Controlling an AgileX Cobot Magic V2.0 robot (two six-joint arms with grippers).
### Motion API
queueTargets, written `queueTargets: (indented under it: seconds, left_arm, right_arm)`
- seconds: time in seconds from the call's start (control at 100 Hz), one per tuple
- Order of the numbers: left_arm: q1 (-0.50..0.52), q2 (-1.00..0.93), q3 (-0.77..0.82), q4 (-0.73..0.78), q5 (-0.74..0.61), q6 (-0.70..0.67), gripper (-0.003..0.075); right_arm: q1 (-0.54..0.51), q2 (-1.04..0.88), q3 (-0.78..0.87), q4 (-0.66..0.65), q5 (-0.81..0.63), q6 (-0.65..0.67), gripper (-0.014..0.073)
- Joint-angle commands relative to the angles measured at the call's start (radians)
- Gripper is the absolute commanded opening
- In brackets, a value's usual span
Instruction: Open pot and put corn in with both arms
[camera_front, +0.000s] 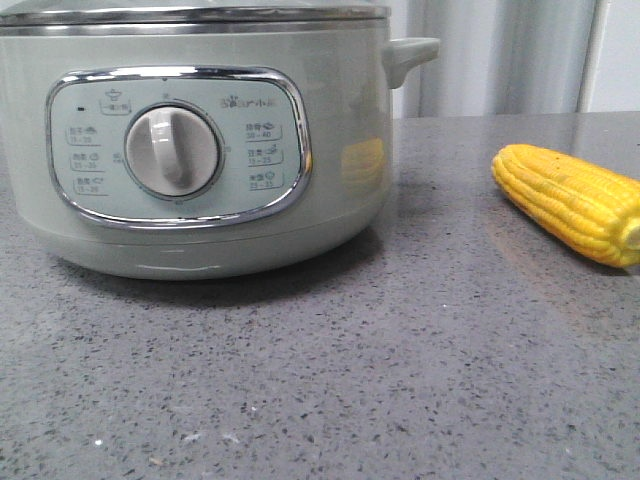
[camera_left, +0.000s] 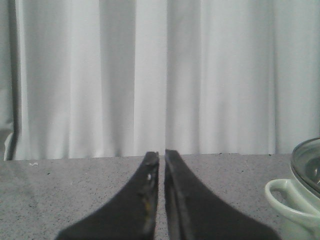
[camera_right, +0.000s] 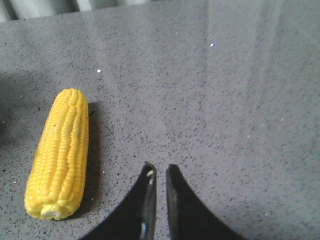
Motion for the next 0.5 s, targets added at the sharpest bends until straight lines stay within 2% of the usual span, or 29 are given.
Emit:
queueTargets:
  seconds: [0.0, 0.06, 0.13, 0.26, 0.29, 0.35, 0.49]
  left_arm:
    - [-0.008, 0.027, -0.036, -0.001, -0.103, -0.003, -0.0018]
    - [-0.008, 0.034, -0.036, -0.001, -0.103, -0.003, -0.0001]
    - [-0.008, 0.040, -0.036, -0.001, -0.101, -0.003, 0.0082]
    - [-0.008, 0.044, -0.036, -0.030, -0.123, -0.018, 0.0383]
    - [-0.008, 0.044, -0.036, -0.046, -0.133, -0.026, 0.0421]
    - [-0.008, 0.044, -0.036, -0.051, -0.156, -0.026, 0.0452]
    - [-0.008, 0.088, -0.052, -0.051, -0.184, -0.026, 0.0447]
  right_arm:
    - [-0.008, 0.049, -0.039, 0.016, -0.067, -0.004, -0.0016]
    - [-0.008, 0.065, -0.039, 0.016, -0.060, -0.004, -0.0016]
    - [-0.008, 0.078, -0.039, 0.016, -0.048, -0.004, -0.0016]
    - [-0.008, 0.089, -0.039, 0.016, -0.049, -0.004, -0.0016]
    - [-0.008, 0.093, -0.039, 0.016, -0.049, -0.004, -0.0016]
    - [-0.008, 0.095, -0.039, 0.016, -0.052, -0.004, -0.0016]
    - [-0.008, 0.095, -0.039, 0.018, -0.054, -0.004, -0.0016]
